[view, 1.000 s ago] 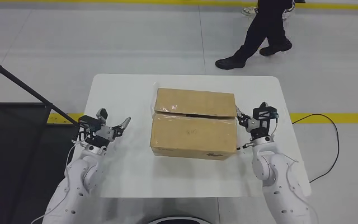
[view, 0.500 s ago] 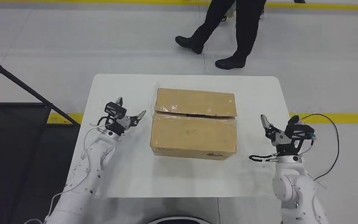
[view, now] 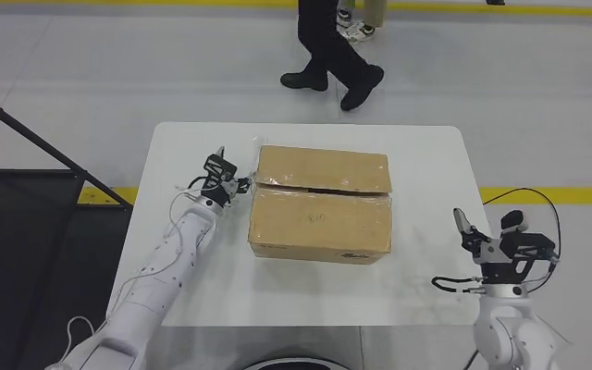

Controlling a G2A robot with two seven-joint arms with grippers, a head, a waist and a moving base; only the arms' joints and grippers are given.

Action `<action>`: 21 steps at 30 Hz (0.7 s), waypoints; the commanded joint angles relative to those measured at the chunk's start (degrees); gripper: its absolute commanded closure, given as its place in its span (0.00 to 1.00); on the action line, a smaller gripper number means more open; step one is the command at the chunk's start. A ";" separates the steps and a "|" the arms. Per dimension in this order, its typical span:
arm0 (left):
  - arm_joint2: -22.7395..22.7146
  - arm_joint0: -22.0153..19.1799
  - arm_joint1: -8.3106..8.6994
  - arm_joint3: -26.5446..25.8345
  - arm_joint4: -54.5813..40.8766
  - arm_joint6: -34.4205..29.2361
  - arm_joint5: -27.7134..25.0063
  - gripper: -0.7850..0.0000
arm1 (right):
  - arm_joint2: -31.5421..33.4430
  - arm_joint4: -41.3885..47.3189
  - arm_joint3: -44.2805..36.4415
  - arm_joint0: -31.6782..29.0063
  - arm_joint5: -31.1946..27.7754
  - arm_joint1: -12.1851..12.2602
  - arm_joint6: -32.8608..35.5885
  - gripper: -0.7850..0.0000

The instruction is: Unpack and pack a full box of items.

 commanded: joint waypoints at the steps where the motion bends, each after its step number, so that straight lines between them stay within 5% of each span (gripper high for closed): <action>1: 0.91 -1.28 -0.60 2.21 -0.28 2.01 0.95 0.00 | 0.35 -0.38 0.08 0.03 -1.07 0.08 0.55 0.00; 10: 1.60 -3.77 -2.43 7.69 -3.08 10.23 6.97 0.00 | 0.44 -0.47 1.13 0.95 -2.71 0.11 1.64 0.00; 21: -2.31 0.05 -1.55 6.08 -1.59 16.47 15.29 0.00 | -0.93 -0.79 1.30 2.16 -4.39 0.06 2.97 0.00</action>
